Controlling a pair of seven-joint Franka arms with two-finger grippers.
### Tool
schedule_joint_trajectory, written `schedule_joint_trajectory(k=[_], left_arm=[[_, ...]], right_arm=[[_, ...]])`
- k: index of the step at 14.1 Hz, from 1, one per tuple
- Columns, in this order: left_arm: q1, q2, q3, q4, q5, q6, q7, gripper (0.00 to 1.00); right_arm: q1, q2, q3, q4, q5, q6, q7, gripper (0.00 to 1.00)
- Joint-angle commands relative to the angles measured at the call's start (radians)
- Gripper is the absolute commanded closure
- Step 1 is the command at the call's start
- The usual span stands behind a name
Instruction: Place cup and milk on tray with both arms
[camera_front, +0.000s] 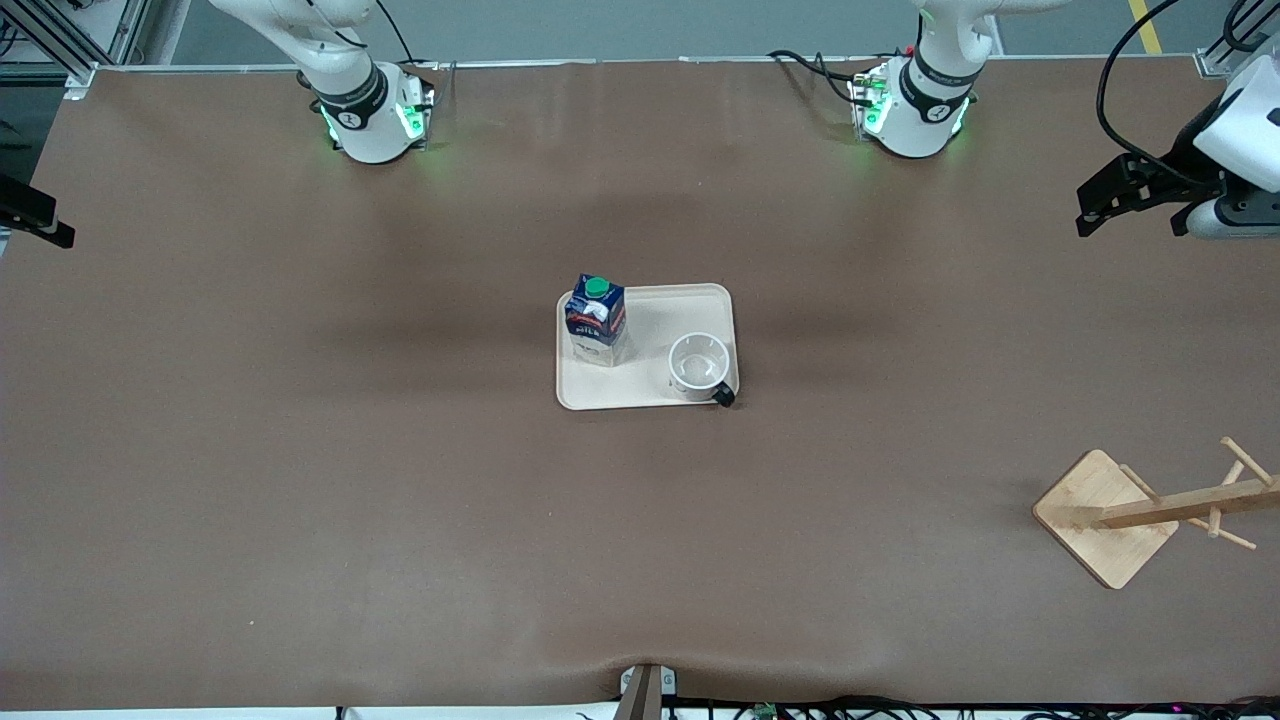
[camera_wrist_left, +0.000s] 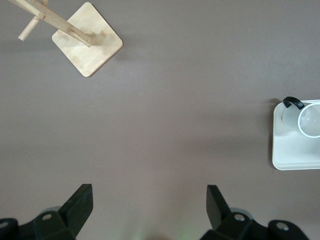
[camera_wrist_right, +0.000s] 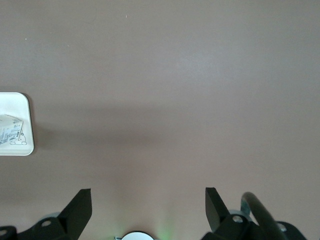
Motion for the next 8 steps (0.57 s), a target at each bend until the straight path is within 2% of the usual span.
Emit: schedule_joint_trajectory(k=[1,3,8], left_arm=[[0.006,0.013,-0.003,0.033,-0.008,-0.026,0.024,0.0],[0.006,0.013,-0.003,0.039,-0.008,-0.026,0.025,0.0],[0.006,0.015,-0.003,0.042,-0.009,-0.026,0.025,0.0]], right_arm=[[-0.004,0.002,0.013,0.012,0.011,-0.002,-0.003,0.0],[-0.004,0.004,0.015,0.012,0.056,-0.002,-0.004,0.0],[-0.001,0.004,0.009,0.012,0.061,-0.002,-0.004,0.0]])
